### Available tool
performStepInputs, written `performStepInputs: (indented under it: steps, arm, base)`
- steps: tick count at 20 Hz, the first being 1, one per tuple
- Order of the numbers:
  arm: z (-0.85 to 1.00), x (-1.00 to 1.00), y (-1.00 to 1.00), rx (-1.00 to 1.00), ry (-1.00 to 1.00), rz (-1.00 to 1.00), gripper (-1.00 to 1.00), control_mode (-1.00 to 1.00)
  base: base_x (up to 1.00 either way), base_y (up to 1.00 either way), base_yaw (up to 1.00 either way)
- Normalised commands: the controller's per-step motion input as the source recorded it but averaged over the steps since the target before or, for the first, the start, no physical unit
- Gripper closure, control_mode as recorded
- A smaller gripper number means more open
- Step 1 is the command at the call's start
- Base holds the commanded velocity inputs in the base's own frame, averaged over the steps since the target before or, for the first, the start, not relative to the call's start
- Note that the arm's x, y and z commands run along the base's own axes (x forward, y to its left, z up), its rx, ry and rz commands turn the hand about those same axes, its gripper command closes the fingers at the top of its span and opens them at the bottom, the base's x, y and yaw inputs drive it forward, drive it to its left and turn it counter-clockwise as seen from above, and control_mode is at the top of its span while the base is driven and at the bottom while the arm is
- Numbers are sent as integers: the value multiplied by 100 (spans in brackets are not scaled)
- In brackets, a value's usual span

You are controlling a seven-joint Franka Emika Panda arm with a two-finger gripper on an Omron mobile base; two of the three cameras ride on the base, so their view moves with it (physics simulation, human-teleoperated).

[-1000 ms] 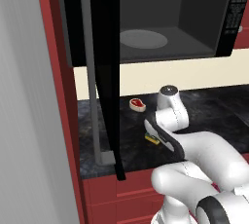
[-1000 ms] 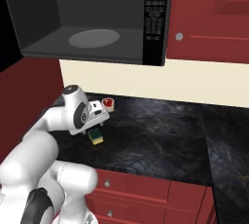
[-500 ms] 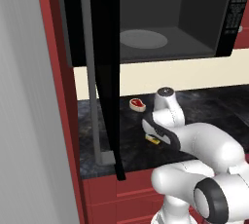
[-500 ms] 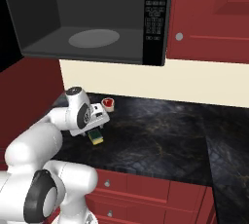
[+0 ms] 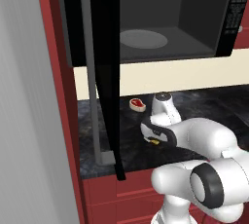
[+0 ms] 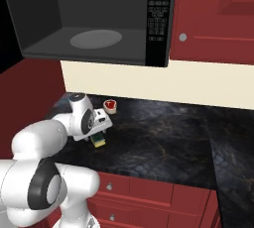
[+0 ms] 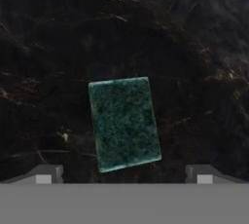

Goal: Place the sponge inside the microwave to prepare for sanitizing.

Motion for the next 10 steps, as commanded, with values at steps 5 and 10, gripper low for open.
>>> performStepInputs:
  steps: [5, 10]
  arm:
    - [-10, 28, 0, 0, 3, -3, -100, -100]
    - [-9, 9, 0, 0, 10, -2, -100, -100]
  base:
    - [0, 0, 0]
    - [0, 0, 0]
